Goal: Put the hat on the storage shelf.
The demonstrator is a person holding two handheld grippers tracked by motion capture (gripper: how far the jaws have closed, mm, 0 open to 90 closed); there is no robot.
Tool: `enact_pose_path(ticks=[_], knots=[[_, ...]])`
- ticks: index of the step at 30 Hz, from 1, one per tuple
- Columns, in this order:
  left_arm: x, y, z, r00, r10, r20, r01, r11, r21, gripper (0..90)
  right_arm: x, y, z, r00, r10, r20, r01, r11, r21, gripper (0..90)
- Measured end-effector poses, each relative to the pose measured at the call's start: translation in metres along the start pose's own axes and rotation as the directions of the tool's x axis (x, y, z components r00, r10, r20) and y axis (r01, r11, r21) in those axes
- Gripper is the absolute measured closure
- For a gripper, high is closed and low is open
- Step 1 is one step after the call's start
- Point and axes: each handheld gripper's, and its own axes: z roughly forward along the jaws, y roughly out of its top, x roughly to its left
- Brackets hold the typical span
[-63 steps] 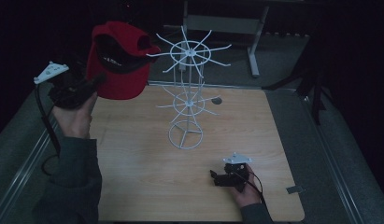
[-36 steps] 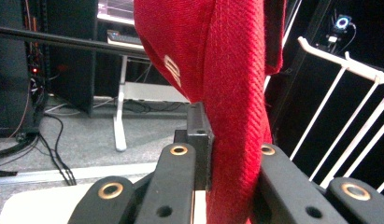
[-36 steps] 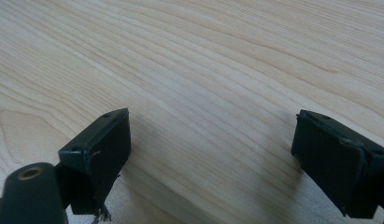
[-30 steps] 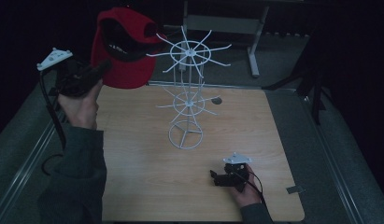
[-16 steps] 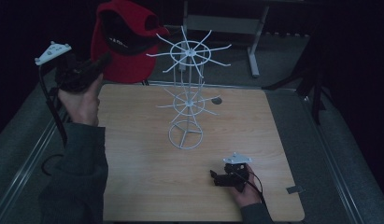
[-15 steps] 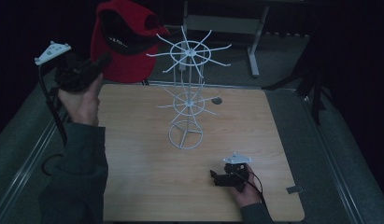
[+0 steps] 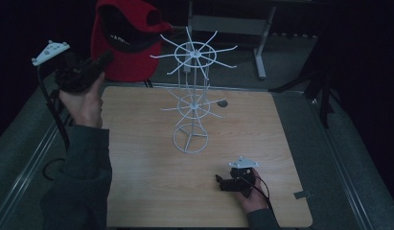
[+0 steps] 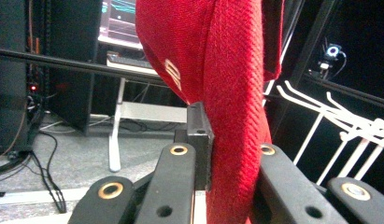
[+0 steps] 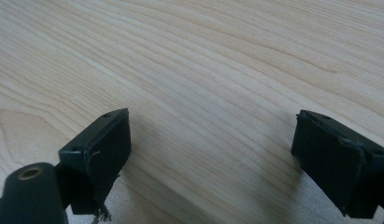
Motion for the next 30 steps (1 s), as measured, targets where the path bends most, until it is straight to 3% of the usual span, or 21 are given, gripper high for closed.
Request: enact_pose_path(ticks=[16, 21, 30], knots=[[0.006, -0.007, -0.012, 0.9974, -0.016, 0.071, 0.015, 0.9998, 0.016, 85.4, 0.0, 0.0, 0.0, 1.0, -0.001, 0.0, 0.001, 1.0, 0.0, 11.7], [0.005, -0.011, -0.017, 0.9974, 0.029, 0.066, -0.031, 0.9992, 0.026, 85.3, 0.0, 0.0, 0.0, 1.0, -0.001, -0.001, 0.001, 1.0, 0.0, 11.7], [0.014, -0.027, -0.023, 0.9981, 0.016, 0.059, -0.019, 0.9983, 0.055, 85.3, 0.0, 0.0, 0.0, 1.0, 0.0, 0.0, 0.0, 1.0, -0.001, 11.7]])
